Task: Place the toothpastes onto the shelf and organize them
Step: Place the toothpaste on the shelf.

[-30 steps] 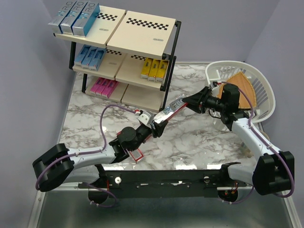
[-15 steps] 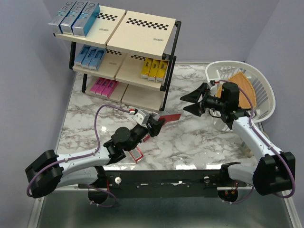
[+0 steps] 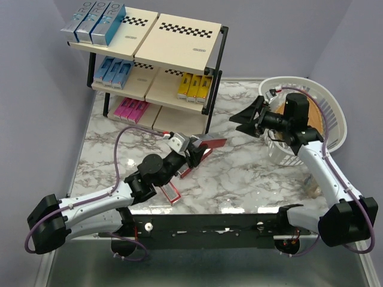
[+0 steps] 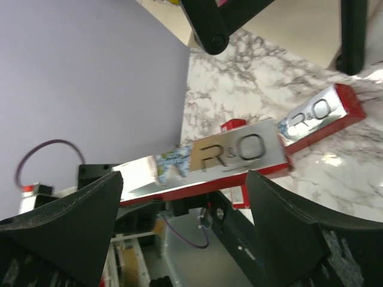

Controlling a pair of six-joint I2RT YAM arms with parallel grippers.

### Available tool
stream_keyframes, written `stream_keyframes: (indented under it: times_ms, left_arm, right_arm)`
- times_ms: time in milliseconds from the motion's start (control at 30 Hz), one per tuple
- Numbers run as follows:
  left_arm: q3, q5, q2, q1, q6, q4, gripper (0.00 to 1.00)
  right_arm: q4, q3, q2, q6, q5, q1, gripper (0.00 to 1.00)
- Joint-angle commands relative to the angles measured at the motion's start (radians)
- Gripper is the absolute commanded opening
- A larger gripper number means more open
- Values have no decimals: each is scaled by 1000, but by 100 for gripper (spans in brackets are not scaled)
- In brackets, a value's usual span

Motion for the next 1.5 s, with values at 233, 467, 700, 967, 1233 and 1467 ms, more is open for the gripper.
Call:
stream_keyframes:
  times_ms: [233,467,700,967,1233,1467]
  left_arm:
    - [388,-53,-65,-1,236,-194,20]
    - [665,-59,12,8,315,-217,20]
    - [910,-17,156,129,348,-181,20]
    - [1032,65,348,336,266,-190,20]
    - [1098,125,475,439,272,-223,23]
    - [1074,152,482,447,243,-295,43]
  right_arm:
    - [-322,213,-209,-438,551,-17,94]
    - [-330,196,-289,-505,693,-17,96]
    - [-295,149,-301,-504,661,-17,96]
    - [-267,122,-306,-522,644,-15,96]
    - [-252,98,-313,-537,641,-17,96]
    - [-247,92,-312,-547,639,-15,96]
